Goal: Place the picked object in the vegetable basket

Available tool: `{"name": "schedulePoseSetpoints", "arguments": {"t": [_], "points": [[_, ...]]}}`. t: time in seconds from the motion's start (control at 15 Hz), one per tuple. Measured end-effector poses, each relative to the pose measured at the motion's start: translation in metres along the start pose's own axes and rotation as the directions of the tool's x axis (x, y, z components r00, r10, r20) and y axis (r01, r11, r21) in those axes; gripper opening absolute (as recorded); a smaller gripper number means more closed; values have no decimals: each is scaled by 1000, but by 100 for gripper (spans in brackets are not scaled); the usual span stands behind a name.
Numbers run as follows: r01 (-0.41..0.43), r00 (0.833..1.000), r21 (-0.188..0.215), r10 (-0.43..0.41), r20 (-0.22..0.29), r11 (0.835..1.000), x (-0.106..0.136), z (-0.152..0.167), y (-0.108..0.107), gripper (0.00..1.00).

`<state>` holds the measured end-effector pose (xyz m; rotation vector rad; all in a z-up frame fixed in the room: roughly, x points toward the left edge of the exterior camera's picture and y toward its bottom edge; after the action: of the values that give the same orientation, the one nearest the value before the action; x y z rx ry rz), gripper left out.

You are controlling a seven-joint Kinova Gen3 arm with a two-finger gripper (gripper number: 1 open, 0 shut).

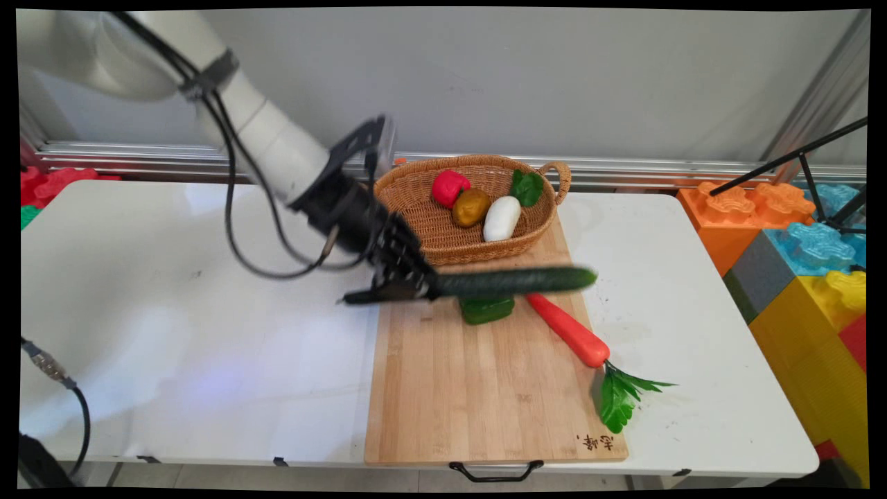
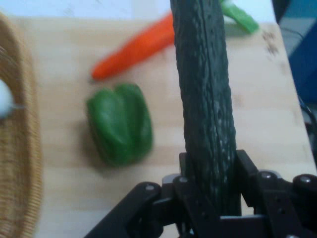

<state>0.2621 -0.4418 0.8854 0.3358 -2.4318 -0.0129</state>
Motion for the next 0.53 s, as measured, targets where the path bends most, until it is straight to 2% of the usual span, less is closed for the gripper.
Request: {"name": "schedulePoseSetpoints", "arguments": {"t": [0.27, 0.4, 0.53], "points": [[17, 998, 110, -9, -66, 994, 33, -17, -41, 0], [30, 996, 170, -15, -90, 985, 45, -19, -65, 0], [43, 995, 213, -22, -101, 976, 54, -13, -85, 0]]}}
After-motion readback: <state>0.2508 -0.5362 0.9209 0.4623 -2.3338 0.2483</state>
